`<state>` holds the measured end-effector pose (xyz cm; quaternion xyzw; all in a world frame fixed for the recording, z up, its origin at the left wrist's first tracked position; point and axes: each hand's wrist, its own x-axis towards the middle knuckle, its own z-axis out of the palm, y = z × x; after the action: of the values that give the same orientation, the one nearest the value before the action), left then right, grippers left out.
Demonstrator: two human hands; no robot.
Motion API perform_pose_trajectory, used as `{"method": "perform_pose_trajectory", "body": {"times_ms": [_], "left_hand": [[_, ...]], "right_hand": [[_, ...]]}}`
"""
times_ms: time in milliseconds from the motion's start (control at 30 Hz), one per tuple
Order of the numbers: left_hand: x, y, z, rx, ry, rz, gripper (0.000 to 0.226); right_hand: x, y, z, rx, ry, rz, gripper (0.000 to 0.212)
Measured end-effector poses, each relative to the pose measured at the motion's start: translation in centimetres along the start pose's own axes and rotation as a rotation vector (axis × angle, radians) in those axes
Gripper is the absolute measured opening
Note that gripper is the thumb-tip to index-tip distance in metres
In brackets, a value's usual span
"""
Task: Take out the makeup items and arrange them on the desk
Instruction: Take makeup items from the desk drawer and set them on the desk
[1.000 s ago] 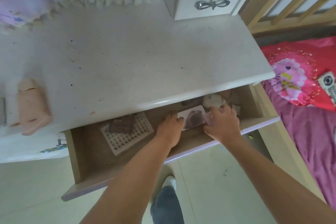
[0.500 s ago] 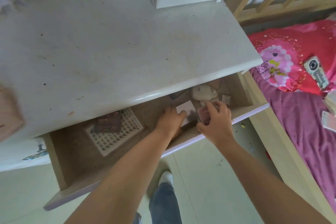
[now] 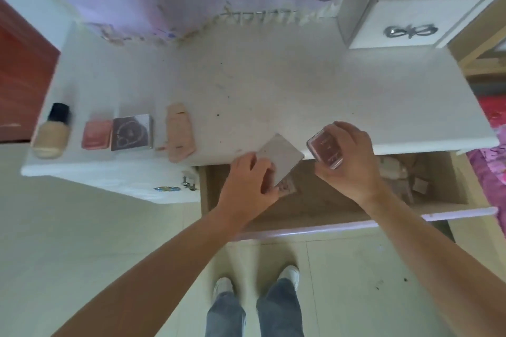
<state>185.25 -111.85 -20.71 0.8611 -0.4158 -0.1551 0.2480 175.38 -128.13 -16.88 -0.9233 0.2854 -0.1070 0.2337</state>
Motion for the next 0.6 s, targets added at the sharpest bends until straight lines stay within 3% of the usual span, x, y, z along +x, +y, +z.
{"method": "perform_pose_trajectory", "body": {"times_ms": [100,200,400,600], "left_hand": [[1.3,-2.6,-2.5,0.139,0.092,-0.146,0.045],[3.4,-3.4,-3.2,0.332,0.009,-0.213,0.052],[6.3,-4.7,-3.3,0.358,0.048,-0.347,0.042],[7.1,-4.8,-3.0,0.453,0.04,-0.33,0.044]], "right_hand": [[3.0,-2.3,1.7,-0.034,-0.142,-0.053,0.062],[4.8,-3.6,3.4,-0.08,-0.24,-0.07,0.065],[7.2,-4.4,5.5,-0.17,-0.353,-0.131,0.066],[8.0,-4.5,6.9,-0.24,-0.439,-0.244,0.062]]}}
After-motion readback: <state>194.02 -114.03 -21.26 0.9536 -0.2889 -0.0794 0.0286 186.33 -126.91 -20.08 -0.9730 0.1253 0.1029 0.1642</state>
